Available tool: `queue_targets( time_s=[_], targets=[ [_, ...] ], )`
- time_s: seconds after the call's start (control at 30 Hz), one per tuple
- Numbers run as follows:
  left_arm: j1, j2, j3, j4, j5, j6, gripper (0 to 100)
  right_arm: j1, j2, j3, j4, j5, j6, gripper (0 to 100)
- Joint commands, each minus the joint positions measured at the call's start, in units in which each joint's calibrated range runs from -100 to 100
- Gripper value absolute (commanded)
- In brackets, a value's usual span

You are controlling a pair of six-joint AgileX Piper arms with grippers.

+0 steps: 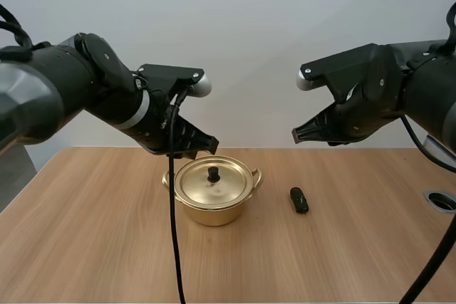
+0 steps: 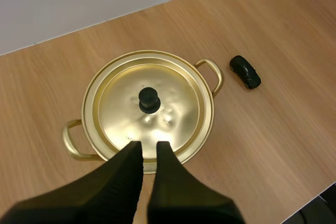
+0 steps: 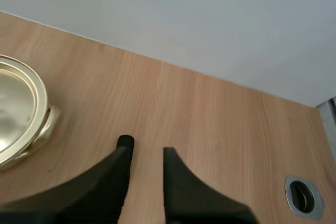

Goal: Open the pot, put the car inside, and close it

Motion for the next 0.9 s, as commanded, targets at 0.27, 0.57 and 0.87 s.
queue_targets(
  time_s=[0.27,0.57,0.87],
  targets=[
    [-0.04,4.42,0.04,-3.36,-3.58,17.76,90,-0.02,3.84,3.16,1.24,-2.80,-3.82,100],
    [-0.12,13.66,-0.09,-4.15,-8.51,18.76,90,-0.02,5.26,6.23,3.95,-9.10,-3.95,100],
    [-1.07,20.36,-4.50,-4.88,-10.06,19.27,90,-0.02,5.26,6.23,4.93,-10.40,-4.21,100]
  ],
)
